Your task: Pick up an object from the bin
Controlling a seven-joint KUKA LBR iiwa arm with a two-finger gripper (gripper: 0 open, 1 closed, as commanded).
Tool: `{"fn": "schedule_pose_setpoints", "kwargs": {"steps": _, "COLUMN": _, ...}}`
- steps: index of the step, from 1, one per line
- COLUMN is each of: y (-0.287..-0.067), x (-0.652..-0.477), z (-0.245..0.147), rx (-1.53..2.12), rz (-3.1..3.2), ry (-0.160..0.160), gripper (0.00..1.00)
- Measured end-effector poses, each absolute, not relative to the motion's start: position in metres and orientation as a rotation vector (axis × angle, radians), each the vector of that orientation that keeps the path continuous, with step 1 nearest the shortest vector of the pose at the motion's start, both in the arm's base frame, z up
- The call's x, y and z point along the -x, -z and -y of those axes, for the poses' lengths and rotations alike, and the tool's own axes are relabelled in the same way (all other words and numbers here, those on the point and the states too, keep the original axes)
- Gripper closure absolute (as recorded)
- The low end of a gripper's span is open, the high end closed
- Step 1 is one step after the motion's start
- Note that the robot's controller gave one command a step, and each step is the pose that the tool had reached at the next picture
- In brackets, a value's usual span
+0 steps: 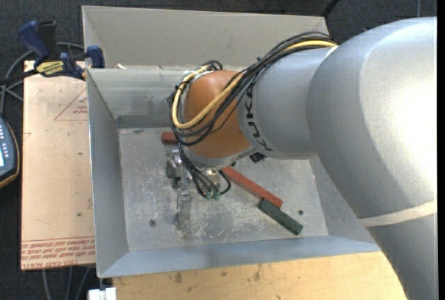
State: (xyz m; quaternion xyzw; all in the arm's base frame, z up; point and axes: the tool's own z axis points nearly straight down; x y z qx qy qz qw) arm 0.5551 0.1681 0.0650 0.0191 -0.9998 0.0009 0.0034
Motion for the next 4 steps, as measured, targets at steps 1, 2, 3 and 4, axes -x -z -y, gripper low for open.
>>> {"fn": "schedule_pose_setpoints", "kwargs": {"steps": 1, "y": -0.130, "x": -0.589, "z": -0.106, "rx": 0.000, "rz": 3.152, "ry": -0.002, "gripper": 0.00}}
{"fn": "schedule_pose_setpoints", "kwargs": {"steps": 2, "y": -0.068, "x": -0.567, "z": -0.092, "rx": 0.198, "rz": 3.133, "ry": 0.001, "gripper": 0.00}}
{"fn": "schedule_pose_setpoints", "kwargs": {"steps": 3, "y": -0.071, "x": -0.569, "z": -0.093, "rx": 0.200, "rz": 3.137, "ry": 0.004, "gripper": 1.00}}
{"fn": "schedule_pose_setpoints", "kwargs": {"steps": 4, "y": -0.209, "x": -0.577, "z": -0.098, "rx": 0.204, "rz": 3.146, "ry": 0.005, "gripper": 1.00}}
